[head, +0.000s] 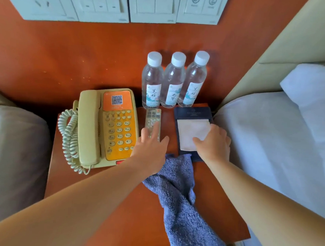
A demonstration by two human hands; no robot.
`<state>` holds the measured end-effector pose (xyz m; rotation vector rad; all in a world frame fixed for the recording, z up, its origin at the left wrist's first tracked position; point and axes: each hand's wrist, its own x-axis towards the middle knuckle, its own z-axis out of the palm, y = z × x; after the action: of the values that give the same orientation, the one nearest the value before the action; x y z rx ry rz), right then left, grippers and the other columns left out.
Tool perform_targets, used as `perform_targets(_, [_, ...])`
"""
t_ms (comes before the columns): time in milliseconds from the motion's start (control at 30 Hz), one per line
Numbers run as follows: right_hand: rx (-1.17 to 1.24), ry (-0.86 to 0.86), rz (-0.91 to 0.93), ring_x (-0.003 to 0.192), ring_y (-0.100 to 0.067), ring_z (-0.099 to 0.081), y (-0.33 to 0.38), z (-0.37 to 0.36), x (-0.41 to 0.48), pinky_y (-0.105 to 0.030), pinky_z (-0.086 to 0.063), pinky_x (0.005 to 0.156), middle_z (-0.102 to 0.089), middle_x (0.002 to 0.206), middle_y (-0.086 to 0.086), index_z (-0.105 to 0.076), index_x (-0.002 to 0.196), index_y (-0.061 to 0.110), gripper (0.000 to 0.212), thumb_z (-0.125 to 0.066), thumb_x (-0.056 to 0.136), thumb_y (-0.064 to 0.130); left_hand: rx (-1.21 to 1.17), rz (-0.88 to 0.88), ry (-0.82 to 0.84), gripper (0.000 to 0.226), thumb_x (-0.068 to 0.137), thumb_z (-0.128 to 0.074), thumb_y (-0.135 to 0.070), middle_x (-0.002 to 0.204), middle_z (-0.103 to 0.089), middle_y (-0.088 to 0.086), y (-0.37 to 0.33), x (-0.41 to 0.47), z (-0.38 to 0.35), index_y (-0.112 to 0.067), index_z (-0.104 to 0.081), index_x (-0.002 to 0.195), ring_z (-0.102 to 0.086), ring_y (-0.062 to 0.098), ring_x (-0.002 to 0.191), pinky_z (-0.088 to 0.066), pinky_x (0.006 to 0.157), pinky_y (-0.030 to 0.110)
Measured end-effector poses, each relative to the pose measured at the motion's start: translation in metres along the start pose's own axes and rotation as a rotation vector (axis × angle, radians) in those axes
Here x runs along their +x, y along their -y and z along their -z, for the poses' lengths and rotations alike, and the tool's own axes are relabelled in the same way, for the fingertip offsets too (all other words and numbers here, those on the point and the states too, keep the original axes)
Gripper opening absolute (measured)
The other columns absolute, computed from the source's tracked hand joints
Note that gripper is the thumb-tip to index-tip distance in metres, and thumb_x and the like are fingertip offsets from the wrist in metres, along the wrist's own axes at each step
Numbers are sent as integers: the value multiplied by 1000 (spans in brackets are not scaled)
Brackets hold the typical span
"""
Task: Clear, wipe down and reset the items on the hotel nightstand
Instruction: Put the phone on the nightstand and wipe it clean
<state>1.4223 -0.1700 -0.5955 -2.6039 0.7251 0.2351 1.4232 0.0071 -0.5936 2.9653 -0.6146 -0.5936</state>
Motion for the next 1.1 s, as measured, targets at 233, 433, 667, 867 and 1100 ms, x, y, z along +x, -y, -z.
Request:
perform_targets(233, [-17, -2, 99, 128, -31, -39, -28, -21, 9, -35, -31, 100, -48, 137, -6, -48, 133, 14, 67, -71, 78, 45, -109, -111, -49, 55, 98, -54, -26, 160, -13, 2, -11, 16, 4, -18, -31, 148, -26, 32, 130, -35, 108, 38])
perform_targets(433, [116, -205, 248, 112, -32, -50, -22, -10, -15, -39, -42, 90, -53, 123, -7, -55, 125, 13, 45, -71, 85, 26, -244, -159, -233, 45, 94, -55, -10, 142, -37, 6, -10, -1, 2, -17, -45, 138, -41, 28, 123, -48, 97, 40])
perform_targets(667, [46, 44, 259, 92, -21, -63, -23, -23, -78, -32, -47, 71, -60, 105, 5, -51, 118, 26, 32, -60, 92, 40, -181, -137, -89, 46, 94, -54, -13, 135, -42, 4, 14, -69, -35, -14, -38, 137, -47, 27, 122, -50, 92, 36])
perform_targets(867, [253, 303, 69, 75, -8, -59, -23, -30, -106, -20, -40, 65, -60, 72, 16, -54, 115, 24, 30, -65, 88, 19, -357, 109, 48, 55, 94, -55, -21, 117, -56, 6, 9, -89, -27, -22, -26, 141, -54, 27, 112, -47, 88, 36])
perform_targets(1100, [547, 490, 85, 61, -15, -38, -13, 24, -147, -30, -26, 63, -44, 57, 1, -58, 58, 15, 23, -62, 81, 11, -763, -68, 217, 22, 93, -63, -32, 83, -63, -12, 49, -147, 8, -43, -58, 113, -57, -3, 64, -46, 69, 22])
